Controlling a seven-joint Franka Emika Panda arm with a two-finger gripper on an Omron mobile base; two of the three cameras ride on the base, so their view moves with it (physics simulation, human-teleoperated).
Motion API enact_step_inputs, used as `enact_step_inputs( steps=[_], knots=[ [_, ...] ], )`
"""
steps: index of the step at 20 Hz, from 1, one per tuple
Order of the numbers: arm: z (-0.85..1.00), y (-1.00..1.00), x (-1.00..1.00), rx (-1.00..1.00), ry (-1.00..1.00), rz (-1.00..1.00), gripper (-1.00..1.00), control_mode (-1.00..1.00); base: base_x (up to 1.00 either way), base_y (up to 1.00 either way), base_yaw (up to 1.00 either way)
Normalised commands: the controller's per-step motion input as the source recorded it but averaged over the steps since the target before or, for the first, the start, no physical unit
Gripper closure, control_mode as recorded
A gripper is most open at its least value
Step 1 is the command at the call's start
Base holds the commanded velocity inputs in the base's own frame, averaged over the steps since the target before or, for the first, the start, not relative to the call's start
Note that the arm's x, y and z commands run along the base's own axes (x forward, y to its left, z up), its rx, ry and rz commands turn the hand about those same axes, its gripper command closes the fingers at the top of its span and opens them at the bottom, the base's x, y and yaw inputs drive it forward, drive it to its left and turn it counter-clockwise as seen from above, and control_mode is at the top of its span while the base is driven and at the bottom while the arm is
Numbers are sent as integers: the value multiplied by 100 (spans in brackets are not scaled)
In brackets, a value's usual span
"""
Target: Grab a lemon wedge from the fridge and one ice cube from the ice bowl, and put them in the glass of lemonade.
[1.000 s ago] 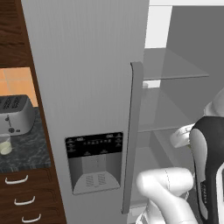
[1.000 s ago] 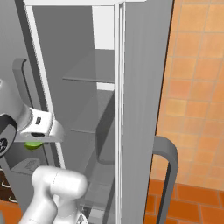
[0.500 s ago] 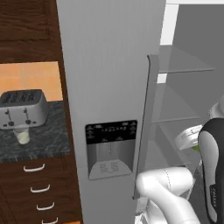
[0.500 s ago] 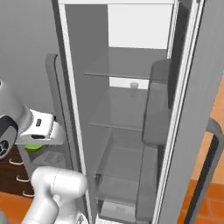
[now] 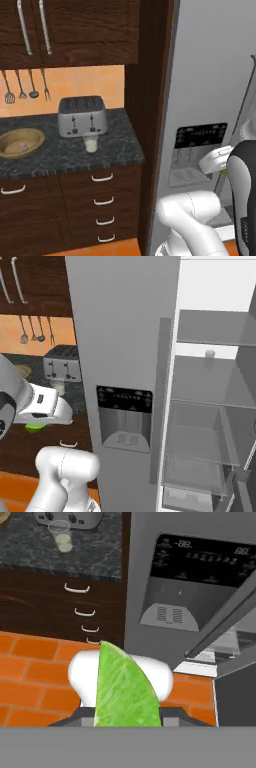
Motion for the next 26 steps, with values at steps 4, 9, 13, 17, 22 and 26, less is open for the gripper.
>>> enact_step_inputs(
  steps=[4,9,13,17,22,26],
  knots=[
    [0,0,0,0,0,0,100,100,12,100,-13],
    [0,0,0,0,0,0,100,100,19,98,-12],
    [0,0,0,0,0,0,100,100,44,95,-10],
    [0,0,0,0,0,0,100,100,57,19,0],
    [0,0,0,0,0,0,100,100,-6,-7,-7],
    [0,0,0,0,0,0,100,100,25,-1,3]
  ],
)
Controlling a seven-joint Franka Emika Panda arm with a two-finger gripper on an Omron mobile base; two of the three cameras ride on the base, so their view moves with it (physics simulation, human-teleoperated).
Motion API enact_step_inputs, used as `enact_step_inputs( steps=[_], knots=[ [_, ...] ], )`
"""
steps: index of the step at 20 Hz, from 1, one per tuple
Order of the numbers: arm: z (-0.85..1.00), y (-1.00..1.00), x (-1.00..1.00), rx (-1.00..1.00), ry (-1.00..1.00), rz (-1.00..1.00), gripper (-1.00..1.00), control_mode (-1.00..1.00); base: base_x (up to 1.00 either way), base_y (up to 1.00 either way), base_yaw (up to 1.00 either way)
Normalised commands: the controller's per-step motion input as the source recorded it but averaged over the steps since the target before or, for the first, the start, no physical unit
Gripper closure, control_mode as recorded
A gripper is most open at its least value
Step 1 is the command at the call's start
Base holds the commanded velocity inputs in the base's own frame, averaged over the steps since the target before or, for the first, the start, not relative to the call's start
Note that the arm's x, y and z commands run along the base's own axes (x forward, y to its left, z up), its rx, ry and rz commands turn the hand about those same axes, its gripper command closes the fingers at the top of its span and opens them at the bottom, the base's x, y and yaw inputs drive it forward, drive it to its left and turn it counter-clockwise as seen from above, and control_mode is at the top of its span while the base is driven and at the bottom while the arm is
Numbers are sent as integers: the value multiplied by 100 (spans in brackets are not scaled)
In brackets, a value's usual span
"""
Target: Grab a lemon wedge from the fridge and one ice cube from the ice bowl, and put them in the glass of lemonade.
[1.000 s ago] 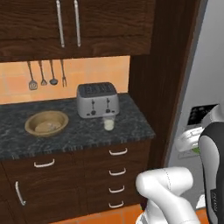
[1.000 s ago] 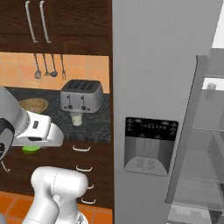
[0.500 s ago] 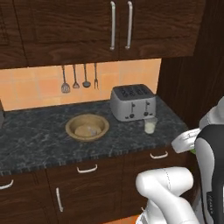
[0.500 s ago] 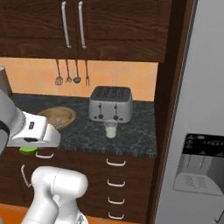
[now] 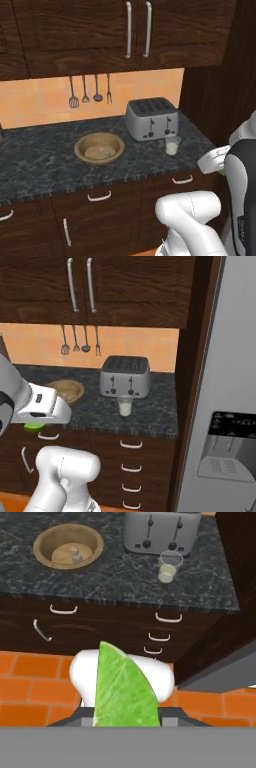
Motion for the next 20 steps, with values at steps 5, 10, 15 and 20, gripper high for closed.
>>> enact_step_inputs(
  steps=[5,10,15,20],
  knots=[
    [0,0,0,0,0,0,100,100,85,0,2],
    [0,0,0,0,0,0,100,100,73,0,1],
    [0,0,0,0,0,0,100,100,40,0,0],
    [0,-21,34,0,4,1,100,-100,0,0,0]
  ],
)
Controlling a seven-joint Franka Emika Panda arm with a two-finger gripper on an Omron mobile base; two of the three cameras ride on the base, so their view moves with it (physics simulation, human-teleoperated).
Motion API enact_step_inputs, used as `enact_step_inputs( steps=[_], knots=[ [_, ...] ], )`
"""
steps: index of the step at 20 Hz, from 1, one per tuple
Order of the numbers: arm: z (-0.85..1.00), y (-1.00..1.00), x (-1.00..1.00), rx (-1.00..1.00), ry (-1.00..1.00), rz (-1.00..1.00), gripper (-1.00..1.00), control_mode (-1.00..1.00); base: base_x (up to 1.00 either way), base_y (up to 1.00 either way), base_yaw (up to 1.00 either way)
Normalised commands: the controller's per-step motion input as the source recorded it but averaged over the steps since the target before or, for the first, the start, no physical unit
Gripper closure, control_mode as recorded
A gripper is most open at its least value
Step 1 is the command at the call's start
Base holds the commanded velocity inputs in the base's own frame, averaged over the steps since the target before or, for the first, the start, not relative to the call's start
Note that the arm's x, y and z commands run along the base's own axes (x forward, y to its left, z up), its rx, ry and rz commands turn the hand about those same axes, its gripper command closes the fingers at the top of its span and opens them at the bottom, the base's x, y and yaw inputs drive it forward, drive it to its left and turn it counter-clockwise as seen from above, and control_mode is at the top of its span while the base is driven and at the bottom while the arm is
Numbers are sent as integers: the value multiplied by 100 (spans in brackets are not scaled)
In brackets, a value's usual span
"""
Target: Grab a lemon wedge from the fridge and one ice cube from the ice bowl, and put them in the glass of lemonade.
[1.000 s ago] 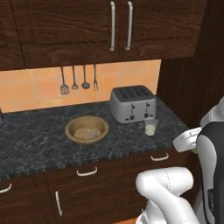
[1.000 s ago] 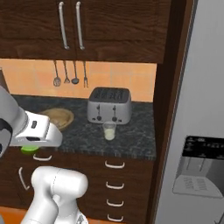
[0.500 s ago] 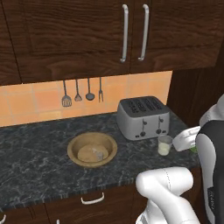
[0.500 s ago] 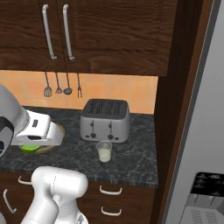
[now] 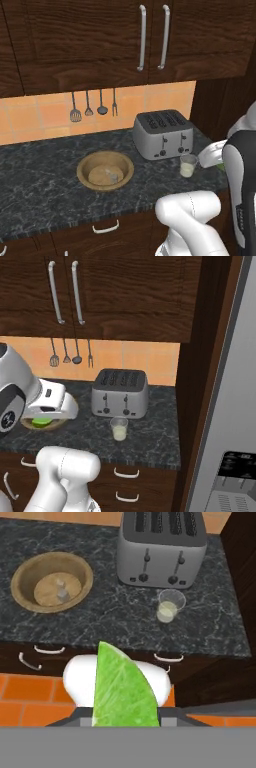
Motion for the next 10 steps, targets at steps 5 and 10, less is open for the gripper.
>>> enact_step_inputs(
  steps=[5,10],
  knots=[
    [-3,-41,26,0,5,2,100,-100,0,0,0],
    [-55,-27,72,0,-11,8,100,-100,0,0,0]
  ],
)
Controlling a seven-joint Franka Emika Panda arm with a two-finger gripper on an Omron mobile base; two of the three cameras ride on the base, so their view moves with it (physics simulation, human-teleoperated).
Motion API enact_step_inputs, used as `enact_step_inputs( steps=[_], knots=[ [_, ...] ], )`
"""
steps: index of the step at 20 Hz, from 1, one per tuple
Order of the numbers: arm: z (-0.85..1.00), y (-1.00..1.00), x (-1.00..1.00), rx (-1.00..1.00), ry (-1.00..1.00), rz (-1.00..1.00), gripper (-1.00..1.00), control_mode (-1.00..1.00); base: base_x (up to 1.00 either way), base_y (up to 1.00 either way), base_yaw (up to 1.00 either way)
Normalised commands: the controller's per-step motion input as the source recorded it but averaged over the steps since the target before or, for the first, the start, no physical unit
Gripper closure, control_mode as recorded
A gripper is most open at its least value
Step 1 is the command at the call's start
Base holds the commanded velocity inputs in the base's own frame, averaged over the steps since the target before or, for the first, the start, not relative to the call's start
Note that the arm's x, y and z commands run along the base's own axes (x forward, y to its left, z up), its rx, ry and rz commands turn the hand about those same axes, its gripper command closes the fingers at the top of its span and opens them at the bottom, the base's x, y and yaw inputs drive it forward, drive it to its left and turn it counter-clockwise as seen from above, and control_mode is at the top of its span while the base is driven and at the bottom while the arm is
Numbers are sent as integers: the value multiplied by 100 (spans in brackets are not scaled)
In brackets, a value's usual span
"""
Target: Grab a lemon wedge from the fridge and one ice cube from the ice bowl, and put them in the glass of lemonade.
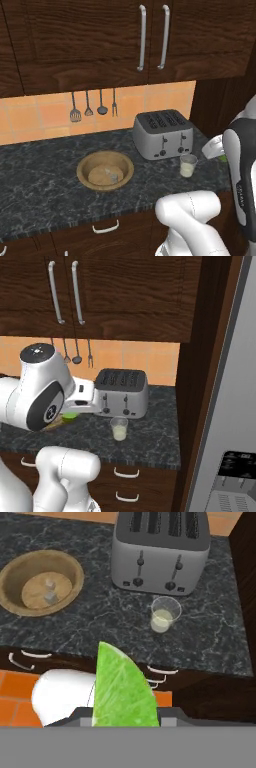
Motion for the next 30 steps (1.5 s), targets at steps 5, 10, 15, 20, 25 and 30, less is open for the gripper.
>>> enact_step_inputs(
  steps=[5,10,15,20,25,30],
  knots=[
    [-60,-8,67,2,-6,3,100,-100,0,0,0],
    [-32,1,66,-7,15,0,100,-100,0,0,0],
    [-16,-2,36,-7,30,0,100,-100,0,0,0],
    [-39,-27,45,0,5,0,100,-100,0,0,0],
    [-27,-26,50,1,3,0,100,-100,0,0,0],
    [-22,-3,13,8,0,0,100,-100,0,0,0]
  ],
)
